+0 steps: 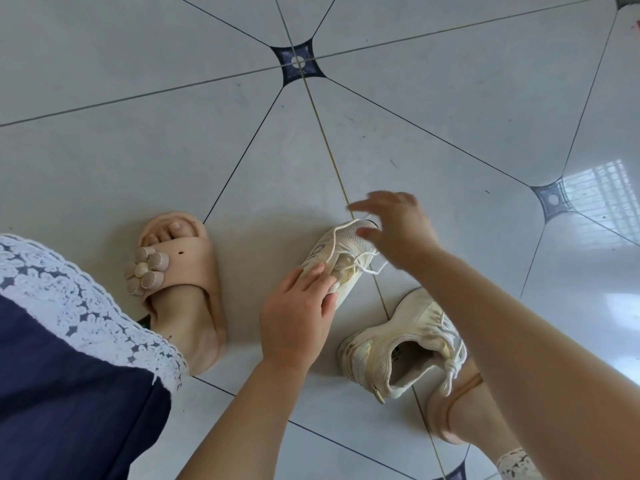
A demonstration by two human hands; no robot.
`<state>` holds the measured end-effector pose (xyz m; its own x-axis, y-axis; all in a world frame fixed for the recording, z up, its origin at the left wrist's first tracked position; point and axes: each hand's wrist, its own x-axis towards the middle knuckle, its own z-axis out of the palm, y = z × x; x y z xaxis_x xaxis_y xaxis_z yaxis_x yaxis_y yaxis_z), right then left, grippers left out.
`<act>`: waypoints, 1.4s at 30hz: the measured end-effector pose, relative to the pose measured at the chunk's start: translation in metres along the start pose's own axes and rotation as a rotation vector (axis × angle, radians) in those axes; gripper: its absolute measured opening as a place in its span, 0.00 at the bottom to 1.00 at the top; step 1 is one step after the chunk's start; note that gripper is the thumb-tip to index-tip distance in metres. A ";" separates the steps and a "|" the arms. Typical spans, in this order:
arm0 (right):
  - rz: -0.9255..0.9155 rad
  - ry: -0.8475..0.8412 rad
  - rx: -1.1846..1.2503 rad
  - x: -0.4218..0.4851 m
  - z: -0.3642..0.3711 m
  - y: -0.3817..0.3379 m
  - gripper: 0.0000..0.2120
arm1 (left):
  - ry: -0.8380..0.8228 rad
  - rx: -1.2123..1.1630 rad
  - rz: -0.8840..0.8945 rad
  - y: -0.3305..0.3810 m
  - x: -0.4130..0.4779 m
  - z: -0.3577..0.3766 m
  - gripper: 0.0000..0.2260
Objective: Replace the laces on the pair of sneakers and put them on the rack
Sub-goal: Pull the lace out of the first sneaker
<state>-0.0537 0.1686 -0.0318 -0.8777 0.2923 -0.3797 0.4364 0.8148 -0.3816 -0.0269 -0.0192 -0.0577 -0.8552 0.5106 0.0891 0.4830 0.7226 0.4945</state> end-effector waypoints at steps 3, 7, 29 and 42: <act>-0.201 -0.133 -0.066 -0.007 0.023 -0.022 0.13 | -0.002 -0.001 0.007 0.000 -0.002 0.000 0.09; -0.313 -0.032 -0.313 -0.002 0.028 -0.024 0.08 | -0.021 -0.013 0.033 -0.001 -0.002 0.000 0.06; 0.627 -0.051 0.809 -0.062 0.044 -0.009 0.06 | -0.124 -0.087 -0.111 0.004 -0.002 -0.006 0.09; 0.535 -0.023 0.777 -0.048 0.052 -0.009 0.07 | -0.082 -0.074 -0.130 0.004 -0.002 -0.004 0.09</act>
<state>-0.0051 0.1208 -0.0538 -0.5218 0.5146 -0.6804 0.7972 0.0103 -0.6036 -0.0235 -0.0189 -0.0526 -0.8899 0.4534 -0.0494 0.3514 0.7507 0.5595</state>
